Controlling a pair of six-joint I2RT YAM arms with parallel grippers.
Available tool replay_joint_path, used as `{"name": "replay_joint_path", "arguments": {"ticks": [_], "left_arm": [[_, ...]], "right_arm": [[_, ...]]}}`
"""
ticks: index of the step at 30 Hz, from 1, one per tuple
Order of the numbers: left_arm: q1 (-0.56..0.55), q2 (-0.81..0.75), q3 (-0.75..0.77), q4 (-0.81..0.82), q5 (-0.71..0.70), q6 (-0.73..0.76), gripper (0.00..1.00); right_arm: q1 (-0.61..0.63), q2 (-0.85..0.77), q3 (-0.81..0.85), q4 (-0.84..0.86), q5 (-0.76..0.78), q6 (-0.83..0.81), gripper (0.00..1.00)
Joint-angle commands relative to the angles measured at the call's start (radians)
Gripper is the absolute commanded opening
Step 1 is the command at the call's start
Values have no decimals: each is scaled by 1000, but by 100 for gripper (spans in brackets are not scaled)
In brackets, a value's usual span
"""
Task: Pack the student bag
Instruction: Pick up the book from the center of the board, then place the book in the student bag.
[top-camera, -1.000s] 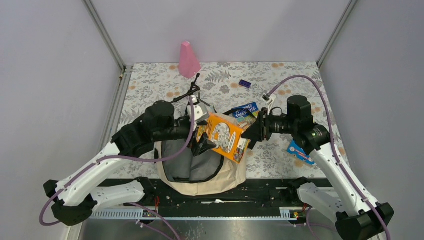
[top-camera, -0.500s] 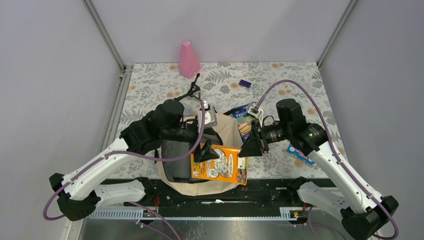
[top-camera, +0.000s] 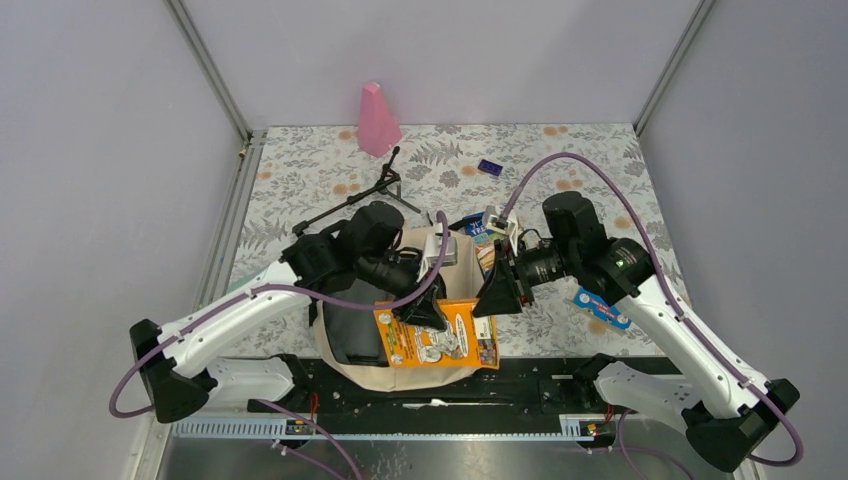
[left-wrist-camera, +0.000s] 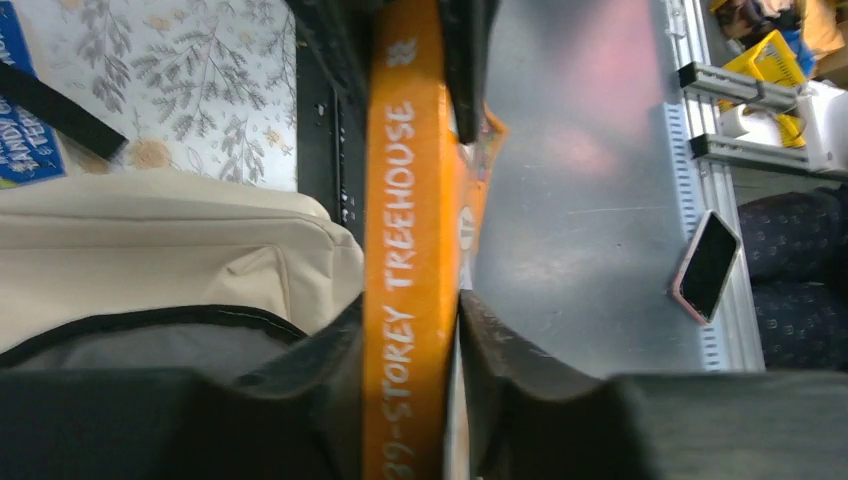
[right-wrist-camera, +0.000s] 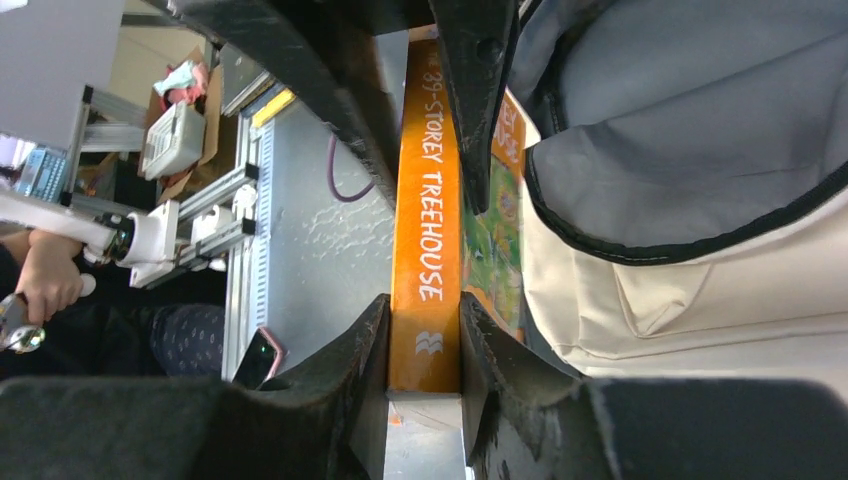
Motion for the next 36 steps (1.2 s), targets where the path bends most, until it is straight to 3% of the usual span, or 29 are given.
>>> {"name": "replay_joint_path", "arguments": {"ticks": [1,3,4,6,9,13,15,17,21,27,36], "left_arm": [[-2,25,9,5,123,5,20],[-2,32,5,-2,114,4,0],[-2,30,-1,-2,105,3,0],[-1,15,-15,0,62,-4,0],[6,-32,-52,33,-64,-40,0],[102,-144,-142,102,-230,-145,0],[193,-204,-189,118,-287,-181,0],[280,-255,-226,135,-327,-213,0],[389,-298,-255,139,-414,-249,0],[469,-335,-313,220,-535,-283,0],[536,-382,-373,272,-516,-309,0]], "right_arm": [[24,15,63,11,-18,-25,0],[23,21,57,32,56,-8,0],[23,23,56,43,95,5,0],[23,29,49,73,191,48,17],[23,34,32,132,308,113,60],[22,15,2,189,598,233,90],[22,2,-35,227,792,348,95],[21,-6,-101,310,885,458,96],[27,35,-244,496,806,629,99],[109,162,-334,628,785,740,90],[210,290,-322,604,898,715,82]]}}
